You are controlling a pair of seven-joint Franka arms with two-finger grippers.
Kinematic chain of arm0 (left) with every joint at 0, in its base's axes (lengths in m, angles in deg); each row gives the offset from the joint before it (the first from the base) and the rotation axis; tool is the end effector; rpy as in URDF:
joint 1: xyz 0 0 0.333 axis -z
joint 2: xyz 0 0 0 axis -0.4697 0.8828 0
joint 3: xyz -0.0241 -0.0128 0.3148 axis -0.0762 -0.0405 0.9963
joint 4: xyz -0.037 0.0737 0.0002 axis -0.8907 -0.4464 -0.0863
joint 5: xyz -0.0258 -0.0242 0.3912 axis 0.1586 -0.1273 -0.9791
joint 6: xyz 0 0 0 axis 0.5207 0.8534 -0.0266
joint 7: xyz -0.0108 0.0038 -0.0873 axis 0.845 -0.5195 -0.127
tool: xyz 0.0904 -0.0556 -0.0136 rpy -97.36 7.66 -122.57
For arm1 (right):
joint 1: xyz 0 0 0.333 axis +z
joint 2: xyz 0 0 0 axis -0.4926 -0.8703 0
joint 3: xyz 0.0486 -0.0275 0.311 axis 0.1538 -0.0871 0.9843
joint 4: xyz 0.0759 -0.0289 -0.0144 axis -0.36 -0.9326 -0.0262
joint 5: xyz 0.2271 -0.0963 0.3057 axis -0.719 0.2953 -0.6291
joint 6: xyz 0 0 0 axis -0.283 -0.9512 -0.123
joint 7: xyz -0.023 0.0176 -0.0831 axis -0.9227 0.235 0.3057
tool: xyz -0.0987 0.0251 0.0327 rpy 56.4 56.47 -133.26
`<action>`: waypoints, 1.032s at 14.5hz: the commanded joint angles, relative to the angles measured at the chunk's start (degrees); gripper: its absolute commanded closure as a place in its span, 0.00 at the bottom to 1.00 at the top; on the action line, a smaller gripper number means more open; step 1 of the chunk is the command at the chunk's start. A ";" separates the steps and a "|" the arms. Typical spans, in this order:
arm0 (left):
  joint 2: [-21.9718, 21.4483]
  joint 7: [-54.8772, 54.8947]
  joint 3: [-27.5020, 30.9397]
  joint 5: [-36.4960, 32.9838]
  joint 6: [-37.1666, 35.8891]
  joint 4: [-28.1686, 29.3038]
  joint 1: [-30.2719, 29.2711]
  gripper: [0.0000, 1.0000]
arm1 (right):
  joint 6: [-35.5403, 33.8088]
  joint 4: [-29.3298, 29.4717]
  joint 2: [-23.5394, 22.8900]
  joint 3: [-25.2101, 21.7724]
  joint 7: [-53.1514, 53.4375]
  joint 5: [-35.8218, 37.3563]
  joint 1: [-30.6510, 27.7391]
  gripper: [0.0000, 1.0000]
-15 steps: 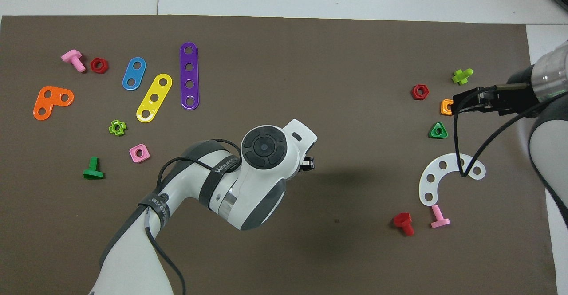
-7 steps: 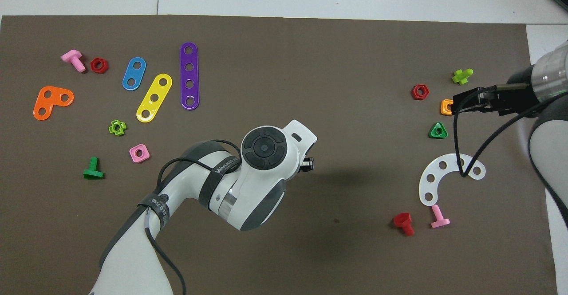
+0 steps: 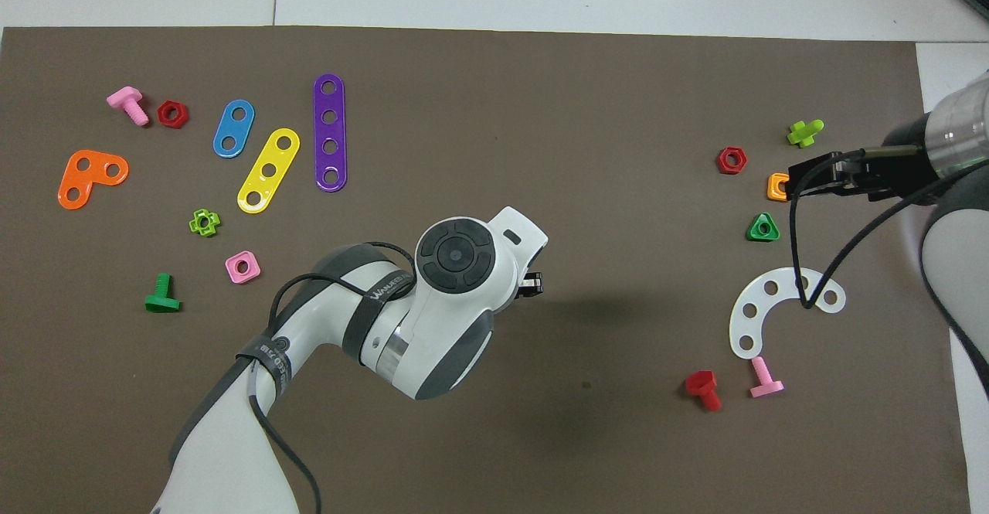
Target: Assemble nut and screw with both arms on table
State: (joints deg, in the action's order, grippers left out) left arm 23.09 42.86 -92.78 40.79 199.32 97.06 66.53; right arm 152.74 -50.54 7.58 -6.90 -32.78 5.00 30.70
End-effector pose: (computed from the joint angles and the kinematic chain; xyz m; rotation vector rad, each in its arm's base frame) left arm 0.4609 -0.4272 0.3463 3.0105 0.0097 -0.0873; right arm 0.5754 0.0317 0.5953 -3.1011 0.0244 -0.0343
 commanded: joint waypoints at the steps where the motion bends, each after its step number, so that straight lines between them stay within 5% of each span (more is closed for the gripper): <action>1: -0.65 0.27 0.47 -0.36 -0.38 1.76 0.24 1.00 | -0.01 -0.99 0.93 0.21 -1.52 -0.38 -0.31 0.00; 8: -1.44 -0.17 0.47 -0.36 4.44 5.88 0.85 0.96 | -0.09 -0.99 0.93 0.21 -1.52 -0.38 -0.31 0.00; 10: -1.62 -0.17 0.47 -0.36 6.03 6.59 0.85 0.66 | -0.09 -0.99 0.93 0.21 -1.52 -0.38 -0.31 0.00; 13: -1.53 -0.26 0.56 -0.36 6.13 6.07 0.85 0.05 | -0.09 -0.99 0.93 0.21 -1.52 -0.38 -0.31 0.00; 15: -1.18 -0.26 0.56 -0.36 5.86 4.93 0.42 0.00 | -0.09 -0.99 0.93 0.21 -1.52 -0.38 -0.31 0.00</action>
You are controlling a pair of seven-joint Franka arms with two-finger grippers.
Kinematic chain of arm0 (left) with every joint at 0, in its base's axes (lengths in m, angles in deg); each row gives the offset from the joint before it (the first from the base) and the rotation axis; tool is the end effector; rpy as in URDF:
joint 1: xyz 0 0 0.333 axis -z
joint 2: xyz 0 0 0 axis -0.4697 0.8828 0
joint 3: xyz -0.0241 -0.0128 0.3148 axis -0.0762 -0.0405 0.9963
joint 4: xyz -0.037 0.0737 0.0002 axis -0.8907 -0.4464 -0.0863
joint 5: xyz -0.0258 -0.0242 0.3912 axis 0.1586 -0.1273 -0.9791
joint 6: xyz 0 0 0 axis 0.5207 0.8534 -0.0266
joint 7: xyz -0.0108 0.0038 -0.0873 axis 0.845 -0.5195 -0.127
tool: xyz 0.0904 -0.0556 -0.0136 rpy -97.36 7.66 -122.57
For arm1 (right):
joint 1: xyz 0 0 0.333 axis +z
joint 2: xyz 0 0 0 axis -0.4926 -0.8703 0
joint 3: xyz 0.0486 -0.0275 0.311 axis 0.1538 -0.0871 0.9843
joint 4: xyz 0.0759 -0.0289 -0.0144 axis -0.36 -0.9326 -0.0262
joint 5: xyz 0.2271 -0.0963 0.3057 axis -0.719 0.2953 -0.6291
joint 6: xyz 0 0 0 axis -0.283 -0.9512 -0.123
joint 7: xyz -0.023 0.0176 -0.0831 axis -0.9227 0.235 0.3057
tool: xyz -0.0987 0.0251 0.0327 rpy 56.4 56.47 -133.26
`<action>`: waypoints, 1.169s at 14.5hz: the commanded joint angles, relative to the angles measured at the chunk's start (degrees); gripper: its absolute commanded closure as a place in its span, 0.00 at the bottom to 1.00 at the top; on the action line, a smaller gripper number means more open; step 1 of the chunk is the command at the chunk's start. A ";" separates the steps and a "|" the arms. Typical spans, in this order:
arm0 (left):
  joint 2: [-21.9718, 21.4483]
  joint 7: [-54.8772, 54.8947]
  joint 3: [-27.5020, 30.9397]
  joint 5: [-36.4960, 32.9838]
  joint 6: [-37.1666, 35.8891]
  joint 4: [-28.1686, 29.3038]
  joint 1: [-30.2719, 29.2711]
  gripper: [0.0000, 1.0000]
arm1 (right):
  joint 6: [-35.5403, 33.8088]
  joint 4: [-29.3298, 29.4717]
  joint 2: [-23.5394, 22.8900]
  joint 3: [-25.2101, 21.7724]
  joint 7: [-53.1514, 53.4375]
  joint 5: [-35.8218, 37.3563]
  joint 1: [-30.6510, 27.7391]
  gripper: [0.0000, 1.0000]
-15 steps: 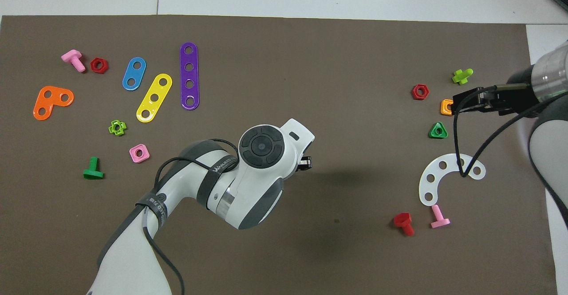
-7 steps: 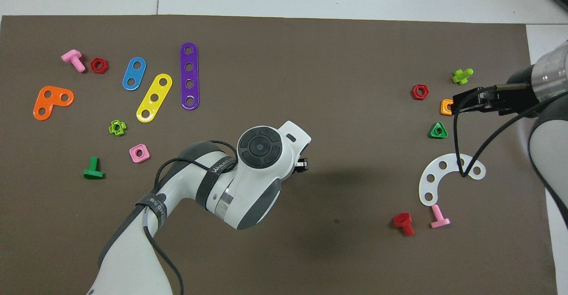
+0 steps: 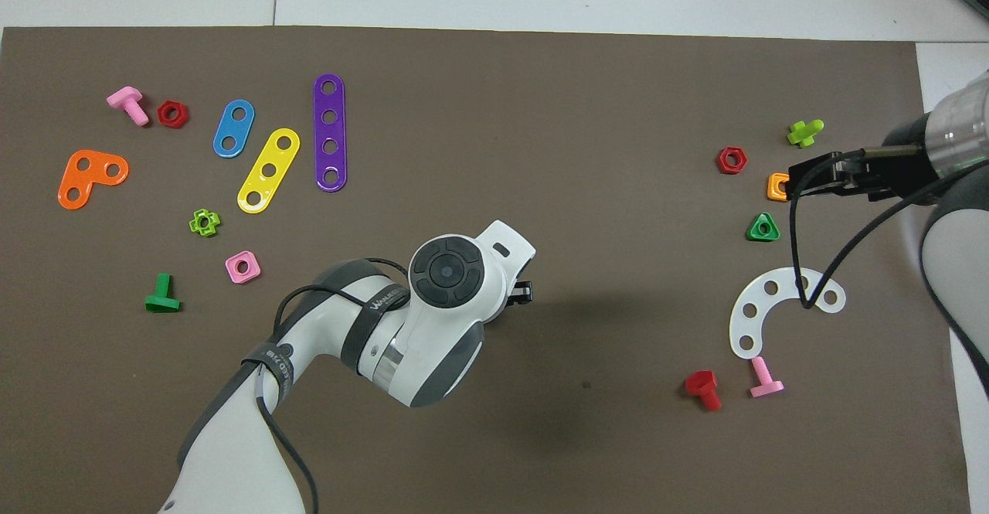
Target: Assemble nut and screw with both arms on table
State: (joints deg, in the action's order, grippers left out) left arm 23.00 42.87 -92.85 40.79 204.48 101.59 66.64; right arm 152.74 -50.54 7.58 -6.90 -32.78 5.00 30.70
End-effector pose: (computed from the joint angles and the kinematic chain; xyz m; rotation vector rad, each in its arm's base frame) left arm 0.4511 -0.4192 0.3202 3.0086 0.0189 -0.0661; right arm 0.5754 0.0317 0.5953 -3.1011 0.0244 -0.0343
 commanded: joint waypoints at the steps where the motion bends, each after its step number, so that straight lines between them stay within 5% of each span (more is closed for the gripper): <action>1: -0.83 -0.19 0.63 -0.35 -0.08 -0.91 -0.04 0.00 | -0.09 -0.99 0.93 0.21 -1.52 -0.38 -0.31 0.00; 5: -1.61 0.51 3.17 -1.40 -9.72 -8.46 -3.46 0.00 | -0.09 -0.99 0.93 0.21 -1.52 -0.38 -0.31 0.00; 8: -3.89 3.49 3.71 -1.67 -21.41 -15.66 -12.14 0.00 | -0.09 -0.99 0.93 0.21 -1.52 -0.38 -0.31 0.00; 17: -14.61 23.52 3.88 -3.34 -32.15 -16.39 -35.00 0.00 | -0.09 -0.99 0.93 0.21 -1.52 -0.38 -0.31 0.00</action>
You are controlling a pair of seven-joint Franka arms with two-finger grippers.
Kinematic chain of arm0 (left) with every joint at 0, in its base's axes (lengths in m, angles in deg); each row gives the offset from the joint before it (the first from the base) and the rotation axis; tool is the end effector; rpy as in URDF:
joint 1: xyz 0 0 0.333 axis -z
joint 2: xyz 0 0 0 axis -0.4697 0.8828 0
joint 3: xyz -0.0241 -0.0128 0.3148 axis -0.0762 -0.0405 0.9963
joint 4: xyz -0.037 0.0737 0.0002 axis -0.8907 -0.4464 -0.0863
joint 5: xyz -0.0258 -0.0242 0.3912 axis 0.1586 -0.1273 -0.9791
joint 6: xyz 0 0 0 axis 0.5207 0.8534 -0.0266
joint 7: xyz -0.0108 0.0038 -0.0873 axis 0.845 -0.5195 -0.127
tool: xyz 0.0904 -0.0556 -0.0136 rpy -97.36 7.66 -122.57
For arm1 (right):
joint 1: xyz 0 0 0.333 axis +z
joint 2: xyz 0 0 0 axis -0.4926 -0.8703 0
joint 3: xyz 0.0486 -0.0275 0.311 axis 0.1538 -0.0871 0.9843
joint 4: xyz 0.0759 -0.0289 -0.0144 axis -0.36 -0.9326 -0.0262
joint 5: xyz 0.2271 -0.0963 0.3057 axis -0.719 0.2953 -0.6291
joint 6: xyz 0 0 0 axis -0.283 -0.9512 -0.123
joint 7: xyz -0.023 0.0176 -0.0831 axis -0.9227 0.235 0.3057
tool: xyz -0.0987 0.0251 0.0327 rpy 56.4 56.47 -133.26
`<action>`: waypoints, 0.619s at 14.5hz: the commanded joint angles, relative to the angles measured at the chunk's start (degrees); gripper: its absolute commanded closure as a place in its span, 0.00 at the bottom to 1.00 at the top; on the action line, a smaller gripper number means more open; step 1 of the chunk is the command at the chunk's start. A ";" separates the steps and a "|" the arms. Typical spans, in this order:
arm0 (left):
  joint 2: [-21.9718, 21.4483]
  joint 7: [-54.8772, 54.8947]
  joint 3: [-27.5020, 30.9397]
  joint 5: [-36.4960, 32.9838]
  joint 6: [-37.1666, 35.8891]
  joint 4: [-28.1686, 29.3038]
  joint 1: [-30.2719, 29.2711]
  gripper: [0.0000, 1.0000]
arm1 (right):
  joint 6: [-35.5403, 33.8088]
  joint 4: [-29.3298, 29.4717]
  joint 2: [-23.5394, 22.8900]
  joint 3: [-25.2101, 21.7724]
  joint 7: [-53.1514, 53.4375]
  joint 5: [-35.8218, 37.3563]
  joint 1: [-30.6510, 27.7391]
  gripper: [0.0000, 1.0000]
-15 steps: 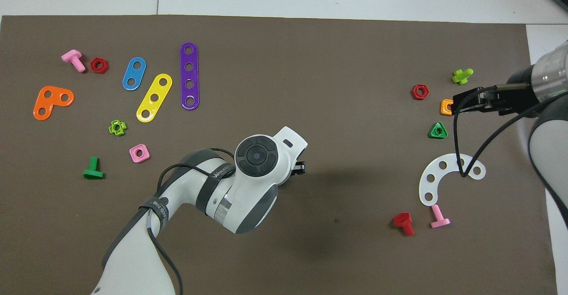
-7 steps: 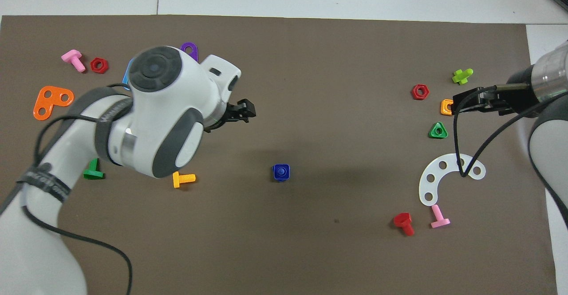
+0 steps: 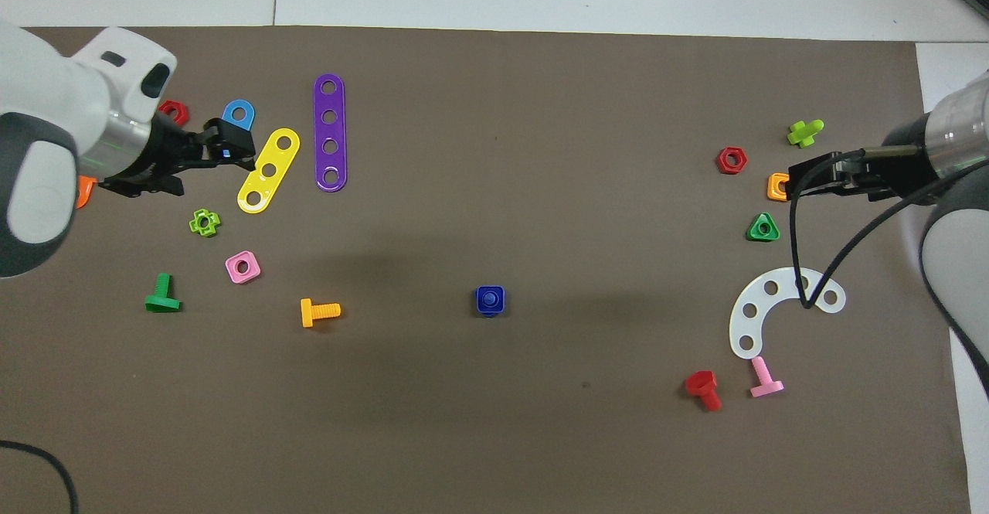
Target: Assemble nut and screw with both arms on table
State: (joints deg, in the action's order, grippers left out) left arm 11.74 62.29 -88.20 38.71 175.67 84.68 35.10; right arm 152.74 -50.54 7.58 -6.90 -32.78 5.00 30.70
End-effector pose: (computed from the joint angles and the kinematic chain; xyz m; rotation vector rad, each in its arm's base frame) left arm 0.5994 -0.0789 0.5334 3.0121 0.3482 0.0271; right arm 0.5754 0.0317 0.5953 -3.1011 0.0244 -0.0343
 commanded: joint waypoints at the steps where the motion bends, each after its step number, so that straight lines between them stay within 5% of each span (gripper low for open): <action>1: -4.84 5.52 -0.68 -1.35 -4.75 0.44 -4.44 0.00 | -0.09 -0.99 0.93 0.21 -1.52 -0.38 -0.31 0.00; 4: -6.44 6.24 -1.46 -8.80 -11.33 -2.44 -4.02 0.00 | -0.09 -0.99 0.93 0.21 -1.52 -0.38 -0.31 0.00; 9: -5.12 6.32 -3.04 -8.65 -21.36 -11.07 -3.22 0.00 | -0.36 -0.99 0.93 0.21 -1.43 -0.38 -0.84 0.00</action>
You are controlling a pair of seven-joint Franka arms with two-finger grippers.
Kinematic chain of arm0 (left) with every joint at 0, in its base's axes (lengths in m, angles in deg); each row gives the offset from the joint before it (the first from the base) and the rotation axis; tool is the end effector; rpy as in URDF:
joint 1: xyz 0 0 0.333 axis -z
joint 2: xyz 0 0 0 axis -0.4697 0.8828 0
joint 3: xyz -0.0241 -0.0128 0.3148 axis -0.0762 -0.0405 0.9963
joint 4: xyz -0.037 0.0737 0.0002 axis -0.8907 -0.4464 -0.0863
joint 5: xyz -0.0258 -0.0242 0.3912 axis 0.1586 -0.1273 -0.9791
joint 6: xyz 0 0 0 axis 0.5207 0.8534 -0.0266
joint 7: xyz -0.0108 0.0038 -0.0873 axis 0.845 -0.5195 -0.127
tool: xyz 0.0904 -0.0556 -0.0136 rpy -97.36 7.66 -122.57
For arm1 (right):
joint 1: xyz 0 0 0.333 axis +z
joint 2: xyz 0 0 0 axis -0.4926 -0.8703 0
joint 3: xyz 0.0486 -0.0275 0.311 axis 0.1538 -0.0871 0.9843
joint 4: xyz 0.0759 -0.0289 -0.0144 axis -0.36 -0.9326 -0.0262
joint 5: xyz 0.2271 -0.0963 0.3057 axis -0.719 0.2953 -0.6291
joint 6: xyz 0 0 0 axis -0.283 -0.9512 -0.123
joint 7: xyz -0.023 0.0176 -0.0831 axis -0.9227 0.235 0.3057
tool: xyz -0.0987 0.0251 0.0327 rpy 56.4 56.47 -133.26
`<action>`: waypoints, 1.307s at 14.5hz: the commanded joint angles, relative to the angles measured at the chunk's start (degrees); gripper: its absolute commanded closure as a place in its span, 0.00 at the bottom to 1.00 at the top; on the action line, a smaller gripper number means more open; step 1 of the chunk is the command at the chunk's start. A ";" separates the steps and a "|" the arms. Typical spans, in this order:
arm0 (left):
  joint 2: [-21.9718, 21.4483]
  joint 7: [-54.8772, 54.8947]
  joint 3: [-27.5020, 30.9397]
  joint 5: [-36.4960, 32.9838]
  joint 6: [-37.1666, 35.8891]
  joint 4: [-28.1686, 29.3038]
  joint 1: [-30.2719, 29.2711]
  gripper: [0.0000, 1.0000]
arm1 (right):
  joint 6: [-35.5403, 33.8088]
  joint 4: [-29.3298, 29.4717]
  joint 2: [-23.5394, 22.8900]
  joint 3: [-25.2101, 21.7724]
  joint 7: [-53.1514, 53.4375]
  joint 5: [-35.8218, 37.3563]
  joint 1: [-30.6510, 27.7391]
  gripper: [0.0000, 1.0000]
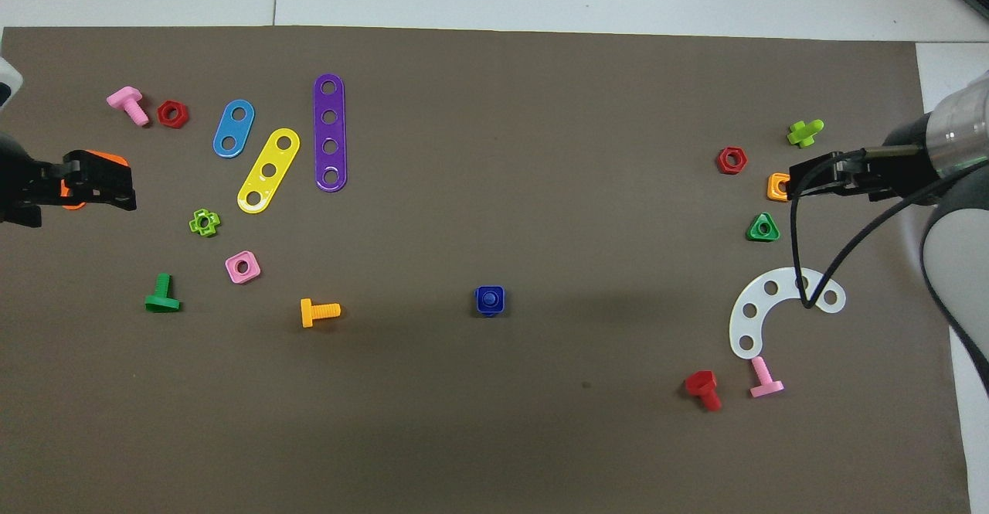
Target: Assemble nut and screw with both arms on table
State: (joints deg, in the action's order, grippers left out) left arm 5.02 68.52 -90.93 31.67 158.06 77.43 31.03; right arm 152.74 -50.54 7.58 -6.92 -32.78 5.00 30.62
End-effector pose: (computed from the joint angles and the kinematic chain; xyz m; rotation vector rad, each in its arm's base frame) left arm 0.5477 -0.0492 0.6340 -3.1163 -0.1884 0.0305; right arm 0.5754 0.0307 0.5953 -3.1011 0.0271 -0.0344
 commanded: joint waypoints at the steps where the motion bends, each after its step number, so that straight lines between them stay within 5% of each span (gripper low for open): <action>1: 1.60 0.18 -0.58 -1.61 -3.94 -4.17 0.85 0.00 | -0.36 -0.99 0.93 0.23 -1.52 -0.38 -0.58 0.00; 8: 0.81 5.36 -0.32 2.24 4.75 -0.32 -0.21 0.00 | -0.53 -0.99 0.93 0.23 -1.52 -0.38 -0.31 0.00; 19: -1.04 5.45 -0.06 2.60 7.84 5.32 -1.00 0.00 | -0.62 -0.99 0.93 0.32 -1.52 -0.38 -0.23 0.00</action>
